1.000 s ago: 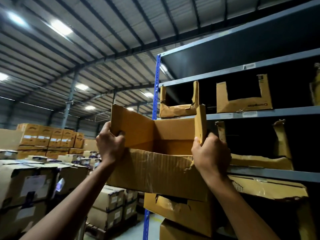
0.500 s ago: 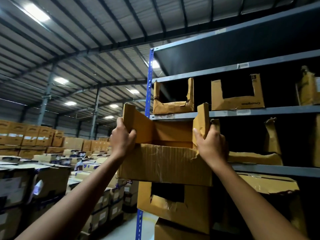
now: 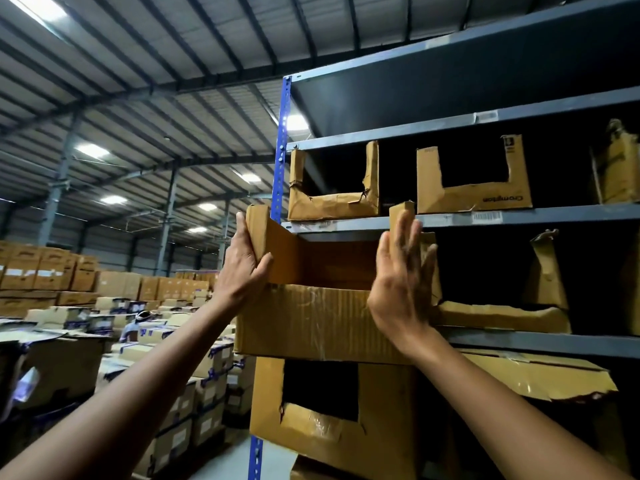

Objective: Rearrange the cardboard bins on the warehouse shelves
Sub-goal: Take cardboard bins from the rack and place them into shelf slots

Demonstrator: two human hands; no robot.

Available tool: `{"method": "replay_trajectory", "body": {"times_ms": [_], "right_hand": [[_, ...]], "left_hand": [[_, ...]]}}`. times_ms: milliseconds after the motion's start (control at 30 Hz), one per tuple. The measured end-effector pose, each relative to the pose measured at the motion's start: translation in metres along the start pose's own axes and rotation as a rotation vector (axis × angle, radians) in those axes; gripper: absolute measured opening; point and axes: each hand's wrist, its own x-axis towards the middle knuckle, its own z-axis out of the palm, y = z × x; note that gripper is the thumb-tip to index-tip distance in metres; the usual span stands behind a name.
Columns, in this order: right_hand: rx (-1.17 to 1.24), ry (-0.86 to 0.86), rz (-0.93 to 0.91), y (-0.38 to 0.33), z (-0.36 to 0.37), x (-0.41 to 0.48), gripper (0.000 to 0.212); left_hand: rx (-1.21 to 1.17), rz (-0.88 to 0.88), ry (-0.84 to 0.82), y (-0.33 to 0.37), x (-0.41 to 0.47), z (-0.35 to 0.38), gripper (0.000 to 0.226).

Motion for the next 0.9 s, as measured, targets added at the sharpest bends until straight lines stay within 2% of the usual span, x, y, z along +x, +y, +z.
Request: {"method": "replay_trajectory", "body": {"times_ms": [67, 133, 200, 300, 400, 467, 533, 600, 633, 733, 900], "right_hand": [[-0.085, -0.049, -0.159, 0.001, 0.011, -0.006, 0.041], [-0.1, -0.092, -0.259, 0.005, 0.025, -0.009, 0.035], [-0.122, -0.121, -0.249, 0.012, 0.044, -0.006, 0.042], [-0.132, -0.148, -0.172, 0.026, 0.07, 0.007, 0.052], [-0.155, -0.223, -0.173, 0.038, 0.095, 0.018, 0.057], [-0.171, -0.244, -0.185, 0.046, 0.11, 0.022, 0.059], [-0.183, -0.23, -0.191, 0.053, 0.124, 0.024, 0.058], [-0.193, -0.209, -0.2, 0.06, 0.138, 0.023, 0.054], [-0.203, -0.2, -0.206, 0.064, 0.146, 0.023, 0.052], [-0.232, -0.169, -0.226, 0.07, 0.173, 0.019, 0.047], [-0.261, -0.131, -0.202, 0.083, 0.224, 0.016, 0.042]], "left_hand": [[0.007, -0.005, -0.005, -0.013, 0.004, 0.01, 0.11], [0.063, -0.025, -0.003, -0.028, 0.012, 0.02, 0.109], [0.179, -0.016, 0.01, -0.042, 0.023, 0.031, 0.103], [0.454, 0.131, 0.107, -0.06, 0.039, 0.055, 0.093], [0.566, 0.16, 0.17, -0.071, 0.054, 0.083, 0.075], [0.6, 0.223, 0.216, -0.082, 0.06, 0.1, 0.062], [0.619, 0.389, 0.233, -0.101, 0.062, 0.118, 0.052], [0.588, 0.559, 0.196, -0.118, 0.06, 0.134, 0.036], [0.572, 0.59, 0.175, -0.125, 0.059, 0.143, 0.038], [0.558, 0.578, 0.187, -0.146, 0.063, 0.164, 0.05], [0.503, 0.564, 0.223, -0.191, 0.079, 0.2, 0.047]]}}
